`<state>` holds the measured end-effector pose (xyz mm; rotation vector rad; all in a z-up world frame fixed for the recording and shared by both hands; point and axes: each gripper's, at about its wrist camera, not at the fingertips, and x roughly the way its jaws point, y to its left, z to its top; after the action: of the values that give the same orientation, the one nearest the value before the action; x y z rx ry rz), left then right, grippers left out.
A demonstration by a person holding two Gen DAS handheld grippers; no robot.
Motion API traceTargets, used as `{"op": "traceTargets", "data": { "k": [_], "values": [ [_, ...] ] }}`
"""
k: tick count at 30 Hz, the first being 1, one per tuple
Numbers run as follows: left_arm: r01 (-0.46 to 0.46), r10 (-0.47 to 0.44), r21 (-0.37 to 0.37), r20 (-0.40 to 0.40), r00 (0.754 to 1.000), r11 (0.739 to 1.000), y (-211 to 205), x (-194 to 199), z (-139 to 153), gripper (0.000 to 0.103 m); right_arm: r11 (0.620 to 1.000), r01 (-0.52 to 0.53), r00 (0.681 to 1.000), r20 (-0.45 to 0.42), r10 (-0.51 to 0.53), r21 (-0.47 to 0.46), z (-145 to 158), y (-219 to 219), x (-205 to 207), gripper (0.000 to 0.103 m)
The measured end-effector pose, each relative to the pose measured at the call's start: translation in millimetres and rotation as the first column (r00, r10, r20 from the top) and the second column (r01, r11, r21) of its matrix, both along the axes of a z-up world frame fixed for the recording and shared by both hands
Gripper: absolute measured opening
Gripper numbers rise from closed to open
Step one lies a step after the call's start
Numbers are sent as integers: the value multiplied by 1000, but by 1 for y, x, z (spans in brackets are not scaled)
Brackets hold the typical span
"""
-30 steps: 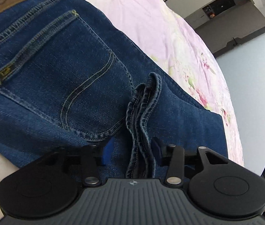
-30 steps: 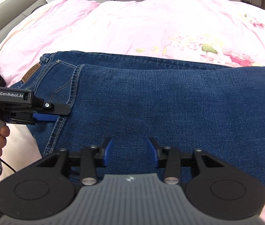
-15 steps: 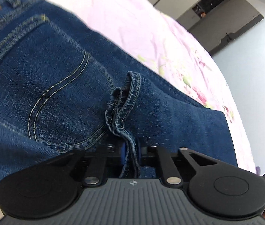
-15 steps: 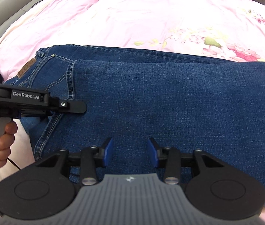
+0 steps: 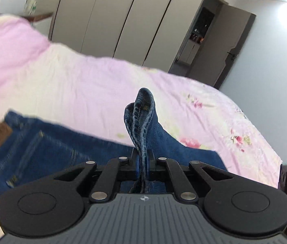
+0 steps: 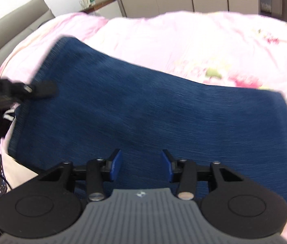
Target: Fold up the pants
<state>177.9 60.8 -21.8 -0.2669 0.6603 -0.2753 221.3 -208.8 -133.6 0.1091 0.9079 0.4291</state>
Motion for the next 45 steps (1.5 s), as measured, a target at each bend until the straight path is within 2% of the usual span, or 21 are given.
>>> {"op": "traceTargets", "data": {
  "k": [6, 9, 11, 15, 18, 21, 26, 30, 35, 41, 45],
  "values": [
    [14, -17, 87, 38, 999, 996, 24, 7, 56, 6, 1000, 17, 998, 61, -17, 12, 23, -13, 0, 43],
    [0, -1, 130, 3, 1000, 992, 52, 20, 71, 6, 1000, 24, 997, 71, -24, 7, 27, -16, 3, 43],
    [-8, 13, 188, -25, 1000, 982, 68, 30, 74, 6, 1000, 27, 997, 69, -28, 9, 27, -18, 5, 43],
    [-16, 48, 256, -121, 992, 967, 100, 61, 61, 6, 1000, 24, 998, 63, -24, 2, 25, -18, 12, 43],
    [-30, 89, 288, -195, 977, 957, 119, 81, 34, 6, 1000, 22, 999, 42, -22, -7, 16, -17, 20, 43],
    [-59, 142, 330, -233, 962, 942, 137, 93, 1, 6, 999, 25, 999, 24, -24, -22, 7, -13, 32, 43],
    [-158, 245, 287, -299, 922, 945, 188, 97, -41, 6, 999, 27, 999, -20, -27, -44, -12, -14, 45, 43],
    [-192, 257, 216, -334, 907, 957, 212, 94, -69, 6, 998, 21, 998, -50, -24, -62, -29, -13, 49, 42],
    [-230, 271, 151, -372, 888, 961, 225, 98, -86, 6, 997, 13, 997, -68, -18, -81, -42, -9, 55, 42],
    [-215, 261, 168, -339, 904, 962, 223, 96, -80, 6, 997, 14, 995, -100, -22, -79, -52, -13, 61, 38],
    [-196, 247, 181, -327, 912, 964, 221, 92, -72, 6, 999, 0, 997, -81, -3, -36, -35, -22, 64, 38]
  ]
}}
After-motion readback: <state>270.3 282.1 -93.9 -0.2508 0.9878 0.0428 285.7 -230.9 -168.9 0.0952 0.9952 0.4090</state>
